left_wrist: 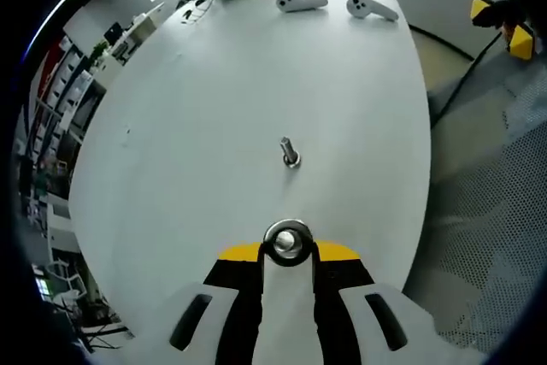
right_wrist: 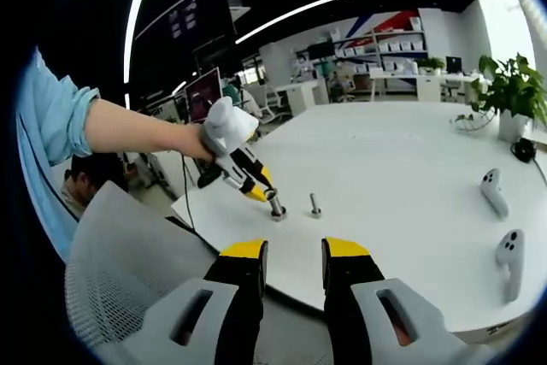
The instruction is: Place the washer onto the threaded stud by aligning its center hole with the stud, sliding it down to the base, and recovering from edge contact or off-axis alignment until the washer reaches the visible bottom stop.
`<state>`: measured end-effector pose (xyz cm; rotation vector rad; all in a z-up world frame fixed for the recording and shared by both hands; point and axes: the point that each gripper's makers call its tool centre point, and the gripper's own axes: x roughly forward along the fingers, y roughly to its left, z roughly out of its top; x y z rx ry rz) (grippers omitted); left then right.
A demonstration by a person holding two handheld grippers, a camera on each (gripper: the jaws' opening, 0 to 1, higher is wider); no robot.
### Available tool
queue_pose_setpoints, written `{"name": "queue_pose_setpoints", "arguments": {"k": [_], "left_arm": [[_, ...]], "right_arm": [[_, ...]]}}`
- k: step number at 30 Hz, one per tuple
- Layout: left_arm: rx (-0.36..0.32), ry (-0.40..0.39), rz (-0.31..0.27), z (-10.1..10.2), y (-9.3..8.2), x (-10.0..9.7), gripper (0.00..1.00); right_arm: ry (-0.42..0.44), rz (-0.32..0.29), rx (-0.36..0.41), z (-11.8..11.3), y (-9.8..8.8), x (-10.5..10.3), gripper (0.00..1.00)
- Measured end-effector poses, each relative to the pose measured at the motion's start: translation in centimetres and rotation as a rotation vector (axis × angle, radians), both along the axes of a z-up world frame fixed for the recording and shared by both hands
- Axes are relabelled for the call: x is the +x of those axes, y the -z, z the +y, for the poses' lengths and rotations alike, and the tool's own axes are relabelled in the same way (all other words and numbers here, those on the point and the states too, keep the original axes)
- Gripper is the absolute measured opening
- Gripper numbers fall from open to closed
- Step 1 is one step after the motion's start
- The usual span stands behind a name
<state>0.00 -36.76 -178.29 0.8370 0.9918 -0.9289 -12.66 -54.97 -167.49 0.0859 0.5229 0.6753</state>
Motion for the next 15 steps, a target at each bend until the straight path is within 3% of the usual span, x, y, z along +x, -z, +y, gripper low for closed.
{"name": "queue_pose_setpoints", "arguments": {"k": [15], "left_arm": [[0.03,0.029,0.027,-0.1,1.4,0.4,0.19]], "right_arm": [[0.01,0.0,0.003,-0.1,0.0,0.1,0.28]]}}
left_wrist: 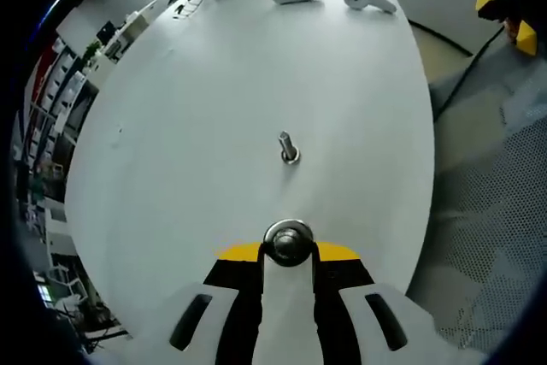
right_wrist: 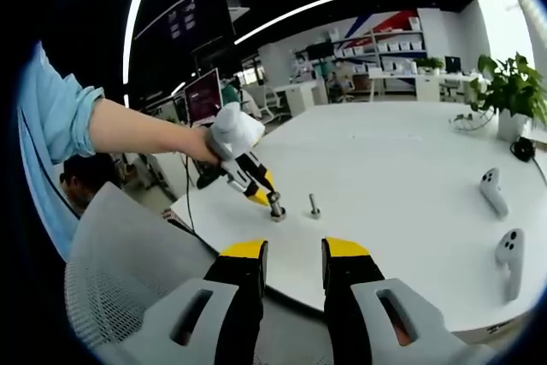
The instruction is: Place the washer onto the threaded stud by aligning its center hole with the stud, sliding it down to the base, and recovering from edge contact or off-axis alignment until the washer reaches the visible bottom stop.
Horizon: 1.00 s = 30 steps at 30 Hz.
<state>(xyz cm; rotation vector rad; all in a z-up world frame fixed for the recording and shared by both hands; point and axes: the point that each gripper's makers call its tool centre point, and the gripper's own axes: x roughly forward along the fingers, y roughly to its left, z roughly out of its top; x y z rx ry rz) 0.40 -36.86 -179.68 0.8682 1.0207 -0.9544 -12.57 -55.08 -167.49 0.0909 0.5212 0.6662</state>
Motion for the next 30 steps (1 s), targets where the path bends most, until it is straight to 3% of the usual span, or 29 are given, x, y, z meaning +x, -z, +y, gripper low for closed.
{"name": "queue_pose_setpoints", "arguments": {"k": [15,30], "left_arm": [[0.039,0.037,0.021,-0.2,3.1,0.0,0.19],[0.044,0.017,0.075,-0.3,3.8,0.0,0.19]], "right_arm": [[-0.003,0.008,-0.011,0.0,0.2,0.0,0.28],[-0.003,0.006,-0.009,0.0,0.1,0.0,0.28]]}}
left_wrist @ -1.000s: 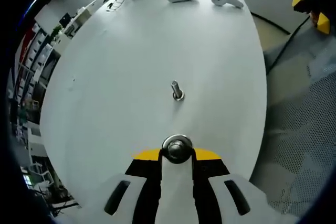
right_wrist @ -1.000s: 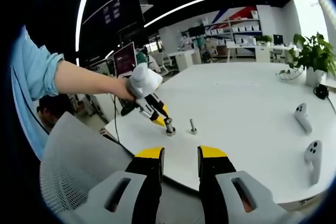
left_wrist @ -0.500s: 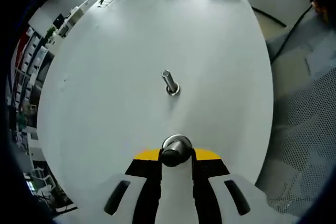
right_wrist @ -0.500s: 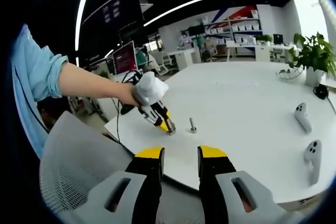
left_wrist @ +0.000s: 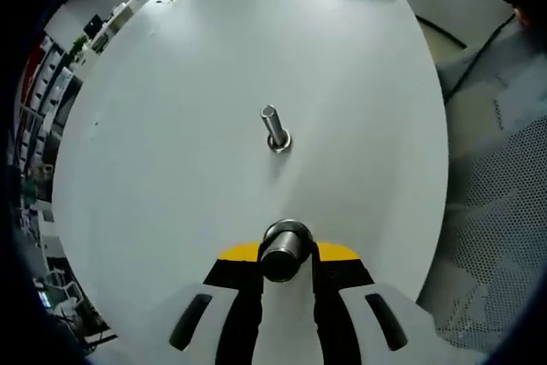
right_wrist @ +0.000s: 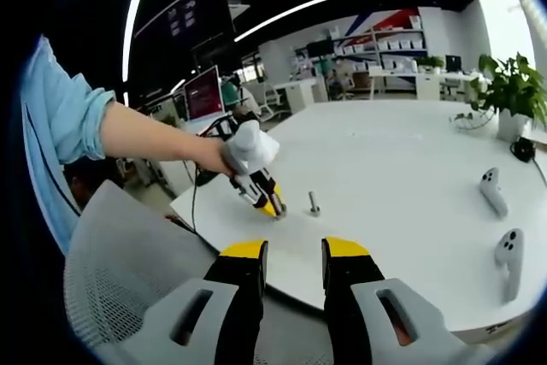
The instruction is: Place the washer onto the threaded stud by aligning its center hole with the stud, sliding it down to the base, and recovering from edge contact or off-axis alignment until the washer reaches the visible bottom stop.
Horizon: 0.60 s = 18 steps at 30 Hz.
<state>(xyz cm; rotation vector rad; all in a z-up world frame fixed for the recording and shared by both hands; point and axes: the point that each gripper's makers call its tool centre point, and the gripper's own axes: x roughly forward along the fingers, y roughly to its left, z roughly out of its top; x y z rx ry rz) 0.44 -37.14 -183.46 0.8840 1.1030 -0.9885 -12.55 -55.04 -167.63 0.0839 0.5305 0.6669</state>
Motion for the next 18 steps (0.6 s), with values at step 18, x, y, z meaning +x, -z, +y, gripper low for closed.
{"name": "queue_pose_setpoints", "arguments": {"k": [18], "left_arm": [[-0.09,-0.018,-0.049,-1.0,-1.6,0.7,0.29]], "right_arm": [[-0.029,0.003,0.002,0.4,0.0,-0.2,0.28]]}}
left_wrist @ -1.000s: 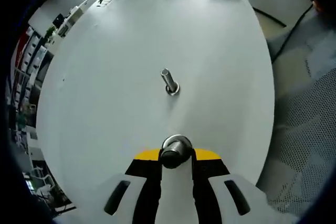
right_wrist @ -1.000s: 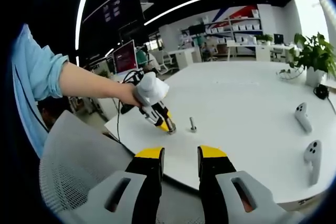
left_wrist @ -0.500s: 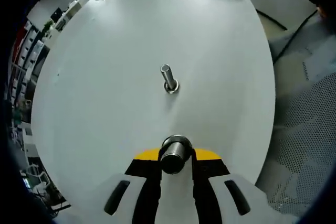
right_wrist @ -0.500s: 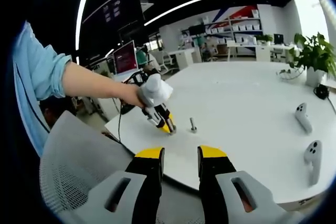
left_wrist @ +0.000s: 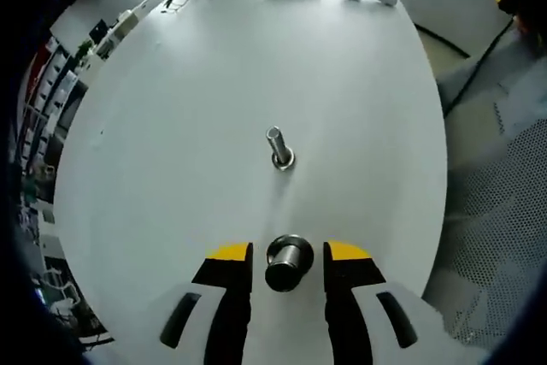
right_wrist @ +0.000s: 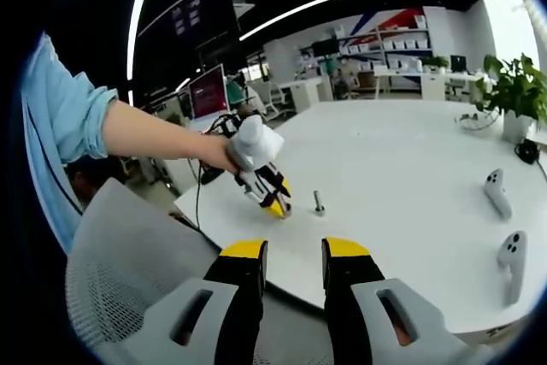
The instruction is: Place the washer onto the threaded stud by aligning its center hole with the stud, sliding it down to the base, and recovering from edge contact or off-axis alignment until the washer reaches the visible bottom stop.
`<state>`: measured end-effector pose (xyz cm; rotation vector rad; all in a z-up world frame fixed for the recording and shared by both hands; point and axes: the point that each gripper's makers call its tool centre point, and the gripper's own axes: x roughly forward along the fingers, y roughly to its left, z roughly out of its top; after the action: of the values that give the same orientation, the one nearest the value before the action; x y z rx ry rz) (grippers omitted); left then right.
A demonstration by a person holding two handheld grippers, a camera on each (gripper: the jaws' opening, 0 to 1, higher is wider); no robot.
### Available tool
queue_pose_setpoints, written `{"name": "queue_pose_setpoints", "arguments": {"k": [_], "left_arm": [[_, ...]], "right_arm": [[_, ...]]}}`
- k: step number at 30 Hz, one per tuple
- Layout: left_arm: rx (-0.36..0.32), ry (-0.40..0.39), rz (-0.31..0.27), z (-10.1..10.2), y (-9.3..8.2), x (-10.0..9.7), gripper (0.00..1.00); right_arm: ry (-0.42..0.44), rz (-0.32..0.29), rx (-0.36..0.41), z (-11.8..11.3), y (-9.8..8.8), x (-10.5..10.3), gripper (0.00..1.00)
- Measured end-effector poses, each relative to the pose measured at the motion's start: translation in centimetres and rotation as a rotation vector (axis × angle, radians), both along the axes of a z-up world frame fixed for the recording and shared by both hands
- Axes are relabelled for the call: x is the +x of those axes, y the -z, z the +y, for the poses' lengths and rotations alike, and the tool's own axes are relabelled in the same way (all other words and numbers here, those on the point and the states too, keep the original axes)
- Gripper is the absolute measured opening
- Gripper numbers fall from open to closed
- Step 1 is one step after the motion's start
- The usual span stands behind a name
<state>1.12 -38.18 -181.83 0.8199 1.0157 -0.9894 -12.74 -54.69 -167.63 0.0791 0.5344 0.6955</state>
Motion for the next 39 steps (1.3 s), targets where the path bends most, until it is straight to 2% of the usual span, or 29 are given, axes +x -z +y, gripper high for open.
{"name": "queue_pose_setpoints", "arguments": {"k": [6,11,15,22,27,28,29,31,32,34,35,36,39], "left_arm": [[-0.039,-0.01,-0.003,0.1,-0.9,0.2,0.14],[-0.038,-0.023,0.02,0.3,-0.5,-0.2,0.12],[-0.027,-0.014,0.014,0.2,-0.4,-0.1,0.11],[-0.036,0.033,0.007,-1.4,-0.5,-0.2,0.11],[-0.037,0.032,0.005,-1.5,-0.5,-0.2,0.11],[-0.037,0.051,-0.001,-1.5,-0.5,-0.1,0.11],[-0.035,0.123,-0.036,-1.7,-0.6,0.1,0.12],[-0.03,0.155,-0.066,-1.6,-0.9,-0.1,0.12],[-0.036,0.151,-0.061,-1.5,-1.0,-0.3,0.14],[-0.08,0.07,-0.022,-1.6,-1.5,-0.7,0.23],[-0.093,0.057,-0.028,-1.5,-1.8,-0.7,0.3],[-0.092,0.064,-0.04,-1.3,-2.1,-0.5,0.33],[-0.097,0.054,-0.065,-0.4,-3.5,-0.7,0.34]], "right_arm": [[-0.003,0.001,-0.001,0.1,0.0,0.0,0.28],[-0.004,0.001,-0.002,0.1,0.0,0.0,0.28],[-0.006,0.001,-0.002,0.1,0.0,-0.1,0.28],[-0.007,0.0,0.0,0.2,0.0,-0.1,0.28],[-0.01,0.0,0.0,0.2,0.0,-0.1,0.28],[-0.01,-0.001,0.001,0.2,0.0,-0.1,0.28],[-0.01,-0.001,0.002,0.2,0.0,-0.1,0.28],[0.008,-0.011,0.007,0.0,-0.2,0.1,0.28],[0.009,-0.012,0.01,0.0,-0.2,0.1,0.28],[0.0,-0.009,0.006,0.1,-0.2,0.0,0.28],[-0.003,-0.008,0.005,0.1,-0.1,0.0,0.28],[-0.004,-0.008,0.006,0.1,-0.2,0.0,0.28],[-0.008,-0.009,0.008,0.2,-0.2,0.0,0.28]]}}
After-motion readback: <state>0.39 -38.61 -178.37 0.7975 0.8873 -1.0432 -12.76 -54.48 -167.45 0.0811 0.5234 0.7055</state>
